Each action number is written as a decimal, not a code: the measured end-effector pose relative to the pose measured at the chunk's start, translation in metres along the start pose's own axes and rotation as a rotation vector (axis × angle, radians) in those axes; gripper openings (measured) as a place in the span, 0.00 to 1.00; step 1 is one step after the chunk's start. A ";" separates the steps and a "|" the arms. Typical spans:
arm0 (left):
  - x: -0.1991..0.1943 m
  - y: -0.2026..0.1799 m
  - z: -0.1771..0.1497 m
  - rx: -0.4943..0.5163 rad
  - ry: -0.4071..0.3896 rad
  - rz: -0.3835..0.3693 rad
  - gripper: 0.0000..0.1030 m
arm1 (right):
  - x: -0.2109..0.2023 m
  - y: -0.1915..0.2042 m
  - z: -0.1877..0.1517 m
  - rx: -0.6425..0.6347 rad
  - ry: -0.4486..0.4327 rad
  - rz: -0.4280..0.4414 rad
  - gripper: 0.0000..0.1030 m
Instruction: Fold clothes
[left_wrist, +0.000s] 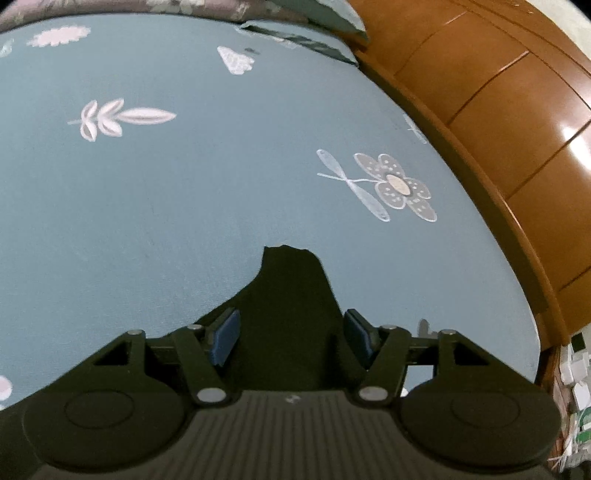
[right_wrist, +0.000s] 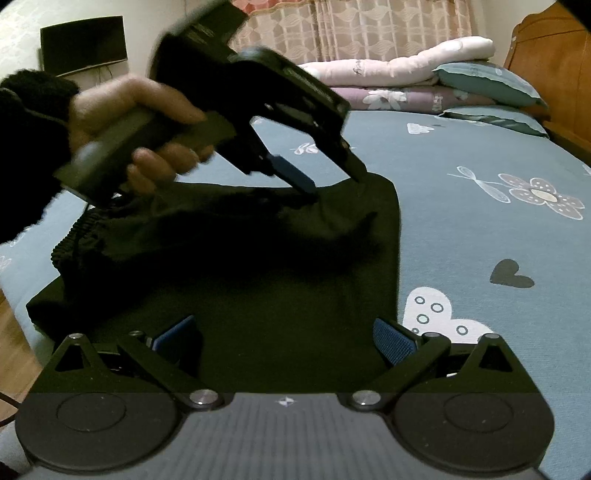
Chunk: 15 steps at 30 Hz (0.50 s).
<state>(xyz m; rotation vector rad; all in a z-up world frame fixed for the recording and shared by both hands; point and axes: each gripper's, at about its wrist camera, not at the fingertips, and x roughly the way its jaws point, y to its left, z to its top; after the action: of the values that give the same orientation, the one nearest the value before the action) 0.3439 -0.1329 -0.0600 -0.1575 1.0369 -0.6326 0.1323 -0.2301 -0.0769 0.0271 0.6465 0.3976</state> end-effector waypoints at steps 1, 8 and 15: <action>-0.008 -0.002 -0.003 0.011 0.001 0.007 0.61 | 0.000 0.000 0.000 0.001 0.000 -0.001 1.00; -0.080 -0.004 -0.023 0.044 -0.025 0.094 0.65 | 0.004 -0.004 0.003 0.008 -0.002 -0.010 1.00; -0.134 -0.002 -0.042 0.043 -0.058 0.174 0.69 | -0.008 -0.014 0.003 0.079 -0.071 -0.005 1.00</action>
<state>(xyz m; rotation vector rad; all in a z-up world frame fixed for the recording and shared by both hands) 0.2603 -0.0530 0.0199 -0.0465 0.9684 -0.4890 0.1331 -0.2463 -0.0718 0.1147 0.5918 0.3647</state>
